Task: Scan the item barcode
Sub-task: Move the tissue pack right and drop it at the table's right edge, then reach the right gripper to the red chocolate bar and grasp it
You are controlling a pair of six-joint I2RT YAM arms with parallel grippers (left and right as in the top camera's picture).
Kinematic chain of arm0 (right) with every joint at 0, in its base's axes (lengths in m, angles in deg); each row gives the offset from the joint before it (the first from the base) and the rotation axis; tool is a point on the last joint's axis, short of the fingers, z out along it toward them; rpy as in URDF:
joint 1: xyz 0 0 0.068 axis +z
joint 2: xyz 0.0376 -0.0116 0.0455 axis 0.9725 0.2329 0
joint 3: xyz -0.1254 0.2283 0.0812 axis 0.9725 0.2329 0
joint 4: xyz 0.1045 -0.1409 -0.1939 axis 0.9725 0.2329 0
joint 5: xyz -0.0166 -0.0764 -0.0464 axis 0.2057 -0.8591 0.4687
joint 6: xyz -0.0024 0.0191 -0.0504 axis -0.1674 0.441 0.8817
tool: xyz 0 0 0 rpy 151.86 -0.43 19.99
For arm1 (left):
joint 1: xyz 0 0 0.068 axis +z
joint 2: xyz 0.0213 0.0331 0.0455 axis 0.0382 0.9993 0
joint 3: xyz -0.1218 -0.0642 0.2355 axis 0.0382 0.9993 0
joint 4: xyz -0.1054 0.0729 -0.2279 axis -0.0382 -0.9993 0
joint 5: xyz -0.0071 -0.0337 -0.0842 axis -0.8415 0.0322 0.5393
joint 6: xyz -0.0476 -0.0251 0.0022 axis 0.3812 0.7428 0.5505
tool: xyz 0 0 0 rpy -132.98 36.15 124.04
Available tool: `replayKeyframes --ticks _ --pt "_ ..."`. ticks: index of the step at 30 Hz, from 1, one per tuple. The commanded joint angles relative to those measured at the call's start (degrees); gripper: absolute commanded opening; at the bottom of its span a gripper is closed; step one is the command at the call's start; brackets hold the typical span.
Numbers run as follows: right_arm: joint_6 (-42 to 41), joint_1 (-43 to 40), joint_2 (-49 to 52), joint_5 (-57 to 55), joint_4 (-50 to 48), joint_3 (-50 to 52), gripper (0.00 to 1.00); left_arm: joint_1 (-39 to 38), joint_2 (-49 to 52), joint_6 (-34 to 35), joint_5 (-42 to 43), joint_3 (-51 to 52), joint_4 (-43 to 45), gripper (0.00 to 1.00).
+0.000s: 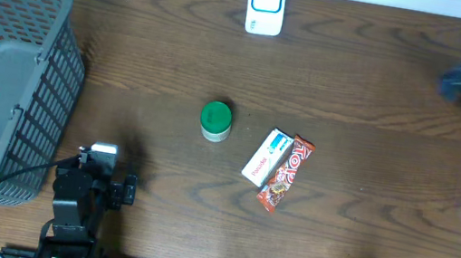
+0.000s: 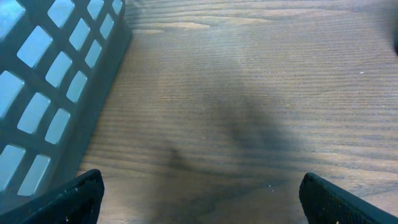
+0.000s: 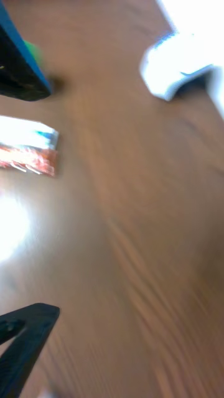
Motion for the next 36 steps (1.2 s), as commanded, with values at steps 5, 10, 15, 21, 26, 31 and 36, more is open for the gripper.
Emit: replayKeyframes --ticks 5,10,15,21,26,31,36 --pt "-7.9 16.5 2.4 1.6 9.7 9.2 0.99 -0.1 -0.2 -0.1 -0.7 0.7 -1.5 1.00" --pt "-12.3 29.3 2.4 -4.0 5.8 20.1 0.99 -0.1 -0.2 -0.1 -0.7 0.7 -1.5 1.00" --pt "-24.2 43.6 2.4 -11.3 0.5 29.1 0.99 -0.1 -0.2 -0.1 -0.7 0.7 -1.5 1.00" --pt "-28.5 55.1 2.4 -19.7 -1.0 33.4 0.95 -0.1 -0.2 -0.1 -0.7 0.7 -1.5 1.00" --pt "-28.5 63.9 2.4 -31.8 -4.1 36.2 0.93 -0.1 -0.2 -0.1 -0.7 0.7 -1.5 1.00" --pt "-28.5 68.0 2.5 -33.7 -10.3 41.9 0.89 -0.1 -0.2 -0.1 -0.7 0.7 -1.5 1.00" --pt "-26.9 68.4 2.5 -33.6 -17.2 47.6 0.81 -0.1 -0.2 -0.1 -0.7 0.7 -1.5 1.00"
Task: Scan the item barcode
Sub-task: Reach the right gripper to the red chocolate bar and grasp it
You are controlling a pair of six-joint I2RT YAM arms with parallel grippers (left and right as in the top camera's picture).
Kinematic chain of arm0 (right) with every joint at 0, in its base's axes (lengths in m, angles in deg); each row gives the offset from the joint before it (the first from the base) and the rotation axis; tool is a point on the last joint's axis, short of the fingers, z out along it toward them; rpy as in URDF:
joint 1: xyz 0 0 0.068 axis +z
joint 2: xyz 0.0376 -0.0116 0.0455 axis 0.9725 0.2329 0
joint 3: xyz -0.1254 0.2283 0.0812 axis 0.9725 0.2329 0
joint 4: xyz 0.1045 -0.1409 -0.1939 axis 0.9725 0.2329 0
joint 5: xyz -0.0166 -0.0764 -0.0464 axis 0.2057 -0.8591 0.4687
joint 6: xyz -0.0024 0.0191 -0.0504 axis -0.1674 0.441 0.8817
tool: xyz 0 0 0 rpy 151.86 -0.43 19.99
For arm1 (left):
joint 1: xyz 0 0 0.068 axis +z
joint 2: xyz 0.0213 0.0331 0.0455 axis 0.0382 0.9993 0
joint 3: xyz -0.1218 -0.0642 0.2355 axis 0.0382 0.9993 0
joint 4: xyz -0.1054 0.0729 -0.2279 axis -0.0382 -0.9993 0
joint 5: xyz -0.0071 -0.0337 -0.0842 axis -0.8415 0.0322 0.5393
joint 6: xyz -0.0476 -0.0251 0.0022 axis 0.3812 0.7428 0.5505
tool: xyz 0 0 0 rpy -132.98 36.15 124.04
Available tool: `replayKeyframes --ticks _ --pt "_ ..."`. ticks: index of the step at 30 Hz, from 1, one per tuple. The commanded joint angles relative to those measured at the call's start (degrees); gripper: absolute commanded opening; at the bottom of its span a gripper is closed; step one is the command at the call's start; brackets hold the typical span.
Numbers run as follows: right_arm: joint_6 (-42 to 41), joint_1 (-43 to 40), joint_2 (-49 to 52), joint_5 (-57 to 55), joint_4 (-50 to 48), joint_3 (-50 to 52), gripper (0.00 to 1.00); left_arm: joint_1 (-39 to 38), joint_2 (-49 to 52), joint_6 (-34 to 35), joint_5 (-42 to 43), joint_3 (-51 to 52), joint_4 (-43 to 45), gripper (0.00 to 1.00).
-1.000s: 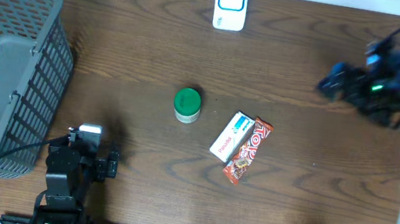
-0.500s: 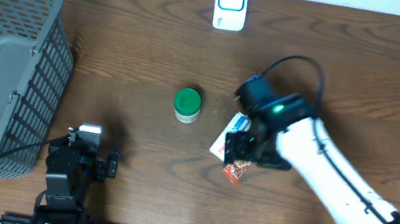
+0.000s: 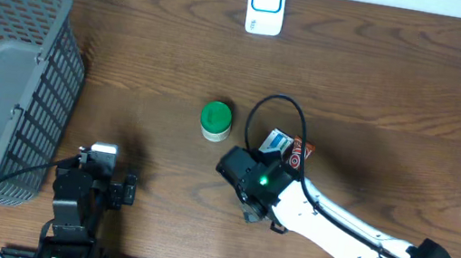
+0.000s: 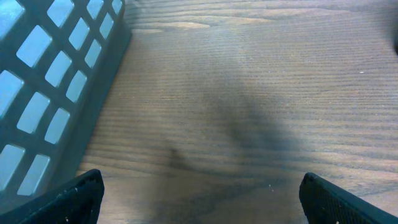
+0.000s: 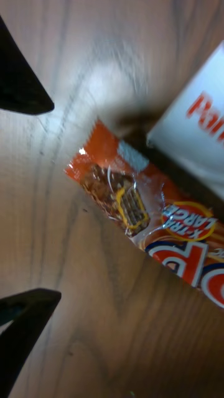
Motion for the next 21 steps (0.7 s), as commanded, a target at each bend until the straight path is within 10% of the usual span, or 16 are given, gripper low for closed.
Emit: replayKeyframes --ticks 1,21 --pt "1.4 0.8 -0.3 -2.8 -2.3 1.9 0.81 -0.1 -0.2 -0.1 -0.7 0.7 -1.5 1.00" --pt "16.1 1.8 8.2 -5.7 -10.1 2.1 0.80 -0.1 -0.2 -0.1 -0.7 0.7 -1.5 1.00"
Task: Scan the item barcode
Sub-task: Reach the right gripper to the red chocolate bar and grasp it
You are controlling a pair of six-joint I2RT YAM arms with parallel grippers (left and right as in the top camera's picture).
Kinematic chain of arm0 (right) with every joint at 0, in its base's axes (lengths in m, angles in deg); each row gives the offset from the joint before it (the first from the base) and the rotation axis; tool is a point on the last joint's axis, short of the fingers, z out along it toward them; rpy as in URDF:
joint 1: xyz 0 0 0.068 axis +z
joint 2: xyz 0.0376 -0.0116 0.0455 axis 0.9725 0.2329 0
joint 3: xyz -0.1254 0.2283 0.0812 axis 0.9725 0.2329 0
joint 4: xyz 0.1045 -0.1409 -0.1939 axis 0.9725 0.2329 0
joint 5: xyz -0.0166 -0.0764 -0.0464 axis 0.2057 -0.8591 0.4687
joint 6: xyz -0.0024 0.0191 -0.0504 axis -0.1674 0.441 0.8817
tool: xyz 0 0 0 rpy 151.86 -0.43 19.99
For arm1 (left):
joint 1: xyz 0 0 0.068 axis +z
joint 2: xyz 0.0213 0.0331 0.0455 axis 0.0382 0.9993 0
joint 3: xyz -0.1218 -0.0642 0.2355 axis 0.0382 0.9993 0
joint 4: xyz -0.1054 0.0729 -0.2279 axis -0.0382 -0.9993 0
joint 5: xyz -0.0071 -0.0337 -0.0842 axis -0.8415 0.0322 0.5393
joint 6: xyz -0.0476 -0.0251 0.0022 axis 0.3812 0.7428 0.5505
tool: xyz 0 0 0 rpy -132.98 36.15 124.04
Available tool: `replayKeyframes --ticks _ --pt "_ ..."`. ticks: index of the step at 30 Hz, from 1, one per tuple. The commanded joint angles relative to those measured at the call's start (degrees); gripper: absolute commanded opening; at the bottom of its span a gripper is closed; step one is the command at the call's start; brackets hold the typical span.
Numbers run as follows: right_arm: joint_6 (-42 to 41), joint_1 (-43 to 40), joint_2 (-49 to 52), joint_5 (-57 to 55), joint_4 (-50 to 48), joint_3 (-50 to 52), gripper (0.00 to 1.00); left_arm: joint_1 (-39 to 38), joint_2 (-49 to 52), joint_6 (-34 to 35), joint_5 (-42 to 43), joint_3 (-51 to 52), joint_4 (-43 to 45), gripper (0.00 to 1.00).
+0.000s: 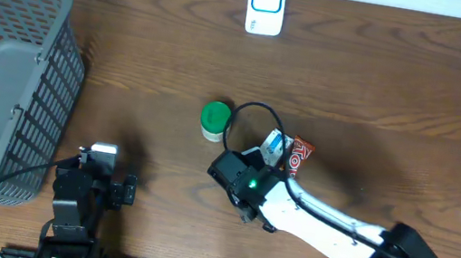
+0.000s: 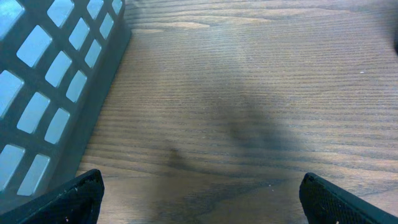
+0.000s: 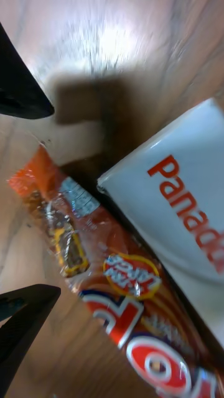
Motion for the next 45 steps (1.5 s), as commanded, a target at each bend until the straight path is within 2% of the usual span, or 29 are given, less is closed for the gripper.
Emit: replayKeyframes --ticks 1,17,21,29,32,38,45 --pt "2.6 0.4 3.2 -3.1 0.0 0.1 0.80 -0.1 -0.2 -0.1 -0.7 0.7 -1.5 1.00" --pt "2.6 0.3 6.8 -5.7 -0.1 0.1 0.77 -0.1 -0.2 -0.1 -0.7 0.7 -1.5 1.00" --pt "3.0 0.2 6.8 -5.7 -1.0 0.1 0.69 -0.1 -0.2 -0.1 -0.7 0.7 -1.5 1.00" --pt "3.7 0.2 7.0 -6.0 -1.4 0.1 0.60 -0.1 -0.2 -0.1 -0.7 0.7 -1.5 1.00" --pt "3.6 0.2 7.0 -6.8 -1.1 0.3 0.47 -0.1 -0.2 -0.1 -0.7 0.7 -1.5 1.00" --pt "2.7 0.2 7.0 -6.8 -0.7 0.9 0.01 -0.1 -0.2 -0.1 -0.7 0.7 -1.5 1.00" --pt "1.4 0.2 6.4 -6.0 0.6 0.3 0.01 -0.1 -0.2 -0.1 -0.7 0.7 -1.5 1.00"
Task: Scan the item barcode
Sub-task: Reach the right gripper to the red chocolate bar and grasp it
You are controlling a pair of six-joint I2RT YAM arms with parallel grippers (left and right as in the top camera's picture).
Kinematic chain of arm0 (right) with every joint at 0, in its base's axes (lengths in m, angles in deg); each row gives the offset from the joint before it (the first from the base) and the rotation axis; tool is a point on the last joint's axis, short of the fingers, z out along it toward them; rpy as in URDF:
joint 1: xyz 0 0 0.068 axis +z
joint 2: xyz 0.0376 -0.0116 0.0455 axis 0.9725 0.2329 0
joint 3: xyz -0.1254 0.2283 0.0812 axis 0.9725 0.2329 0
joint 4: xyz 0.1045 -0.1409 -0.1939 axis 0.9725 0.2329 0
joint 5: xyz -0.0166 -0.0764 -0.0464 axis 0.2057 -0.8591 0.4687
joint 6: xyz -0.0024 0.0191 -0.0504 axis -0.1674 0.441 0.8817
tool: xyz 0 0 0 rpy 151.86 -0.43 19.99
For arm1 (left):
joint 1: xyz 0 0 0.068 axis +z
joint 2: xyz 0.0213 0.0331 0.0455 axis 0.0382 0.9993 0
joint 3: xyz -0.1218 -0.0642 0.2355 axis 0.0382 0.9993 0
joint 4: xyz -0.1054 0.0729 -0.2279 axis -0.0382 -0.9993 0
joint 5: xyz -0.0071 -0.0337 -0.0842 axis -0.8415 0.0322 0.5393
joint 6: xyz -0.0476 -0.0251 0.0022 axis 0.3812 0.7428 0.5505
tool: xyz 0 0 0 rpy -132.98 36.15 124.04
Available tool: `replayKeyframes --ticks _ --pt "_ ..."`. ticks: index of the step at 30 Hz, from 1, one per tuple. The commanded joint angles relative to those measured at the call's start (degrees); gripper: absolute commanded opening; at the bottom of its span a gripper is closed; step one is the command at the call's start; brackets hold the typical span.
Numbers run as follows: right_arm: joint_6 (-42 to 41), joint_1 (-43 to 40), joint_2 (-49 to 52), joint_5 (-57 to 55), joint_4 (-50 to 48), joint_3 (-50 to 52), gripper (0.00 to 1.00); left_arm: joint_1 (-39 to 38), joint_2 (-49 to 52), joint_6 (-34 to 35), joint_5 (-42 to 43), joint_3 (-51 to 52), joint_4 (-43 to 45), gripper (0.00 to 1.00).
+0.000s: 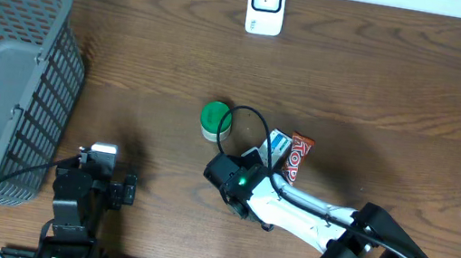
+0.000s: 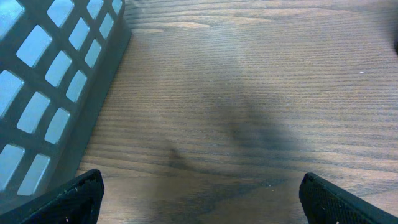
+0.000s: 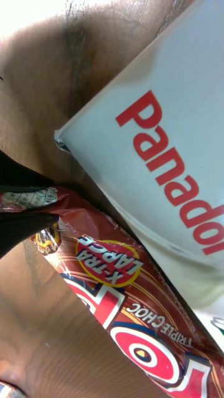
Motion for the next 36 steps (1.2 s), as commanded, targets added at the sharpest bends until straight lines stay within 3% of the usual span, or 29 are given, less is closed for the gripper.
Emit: replayKeyframes --ticks 1,6,11,18,23,28,36 --pt "-1.6 0.0 0.2 3.3 1.7 0.1 0.01 -0.1 -0.2 -0.1 -0.7 0.7 -1.5 1.00" --pt "-1.2 -0.2 -5.9 11.8 9.7 -6.7 0.01 -0.1 -0.2 -0.1 -0.7 0.7 -1.5 1.00" --pt "2.0 -2.9 -14.8 27.4 16.7 -15.6 0.01 -0.1 -0.2 -0.1 -0.7 0.7 -1.5 1.00" --pt "3.5 -17.0 -21.8 60.8 15.7 -17.7 0.01 -0.1 -0.2 -0.1 -0.7 0.7 -1.5 1.00" --pt "8.2 -26.6 -19.7 77.5 11.0 -14.0 0.01 -0.1 -0.2 -0.1 -0.7 0.7 -1.5 1.00" --pt "21.5 -34.3 -14.2 91.1 10.1 -11.2 0.01 -0.1 -0.2 -0.1 -0.7 0.7 -1.5 1.00" --pt "39.3 -40.8 1.2 96.1 11.1 -9.9 0.01 -0.1 -0.2 -0.1 -0.7 0.7 -1.5 1.00"
